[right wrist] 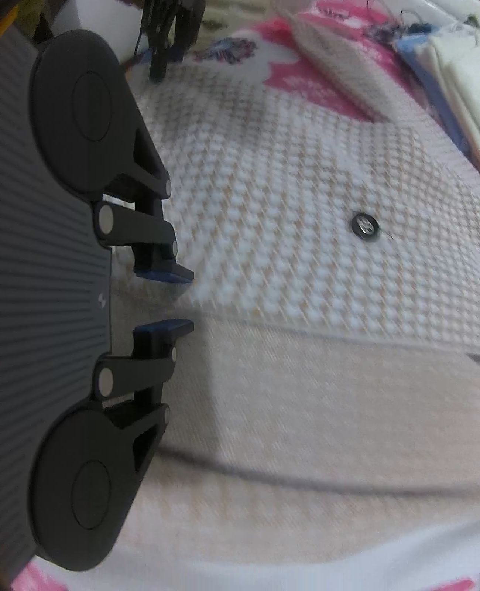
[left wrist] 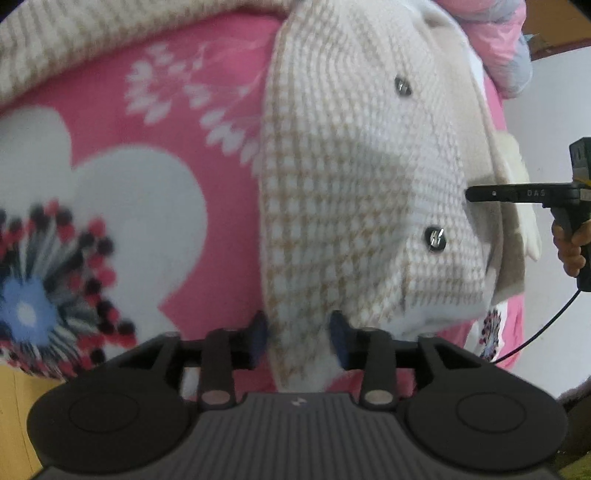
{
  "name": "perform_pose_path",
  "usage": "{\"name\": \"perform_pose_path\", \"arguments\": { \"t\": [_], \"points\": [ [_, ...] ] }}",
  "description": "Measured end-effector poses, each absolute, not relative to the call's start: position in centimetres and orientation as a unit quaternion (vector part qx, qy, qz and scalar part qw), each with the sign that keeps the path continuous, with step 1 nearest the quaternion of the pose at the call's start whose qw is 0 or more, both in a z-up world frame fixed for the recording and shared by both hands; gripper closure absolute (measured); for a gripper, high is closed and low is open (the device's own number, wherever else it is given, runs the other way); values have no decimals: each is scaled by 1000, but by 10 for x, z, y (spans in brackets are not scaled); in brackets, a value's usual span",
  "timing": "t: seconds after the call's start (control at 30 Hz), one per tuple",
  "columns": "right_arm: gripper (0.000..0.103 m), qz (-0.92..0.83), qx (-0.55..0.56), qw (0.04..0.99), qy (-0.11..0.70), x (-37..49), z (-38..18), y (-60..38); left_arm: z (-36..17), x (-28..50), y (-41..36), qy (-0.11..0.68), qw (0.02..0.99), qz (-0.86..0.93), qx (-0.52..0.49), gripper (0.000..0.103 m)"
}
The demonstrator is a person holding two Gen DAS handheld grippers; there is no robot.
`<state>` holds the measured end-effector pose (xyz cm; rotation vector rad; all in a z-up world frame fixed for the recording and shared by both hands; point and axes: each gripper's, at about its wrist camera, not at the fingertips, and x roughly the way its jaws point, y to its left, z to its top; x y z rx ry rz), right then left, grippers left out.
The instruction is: Fold clothes
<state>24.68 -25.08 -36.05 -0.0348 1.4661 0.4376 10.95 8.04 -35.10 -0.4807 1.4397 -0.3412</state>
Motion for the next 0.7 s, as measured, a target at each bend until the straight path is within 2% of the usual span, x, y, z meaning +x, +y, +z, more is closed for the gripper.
{"name": "perform_pose_path", "arguments": {
  "t": [0.07,0.23,0.37,0.57,0.7],
  "points": [
    [83,183,-21,738,649,259,-344,-259,-347,117,85,639,721,-152,-220,49],
    [83,193,-20,790,581,309,-314,-249,-352,138,92,624,732,-137,-236,48],
    [83,235,-37,813,531,373,-315,-206,-360,152,91,615,739,-122,-246,50],
    [84,276,-117,813,500,443,-349,-151,-369,152,92,616,741,-112,-242,56],
    [84,193,-159,797,550,478,-400,-165,-371,153,96,618,736,-120,-247,56]
  ]
}}
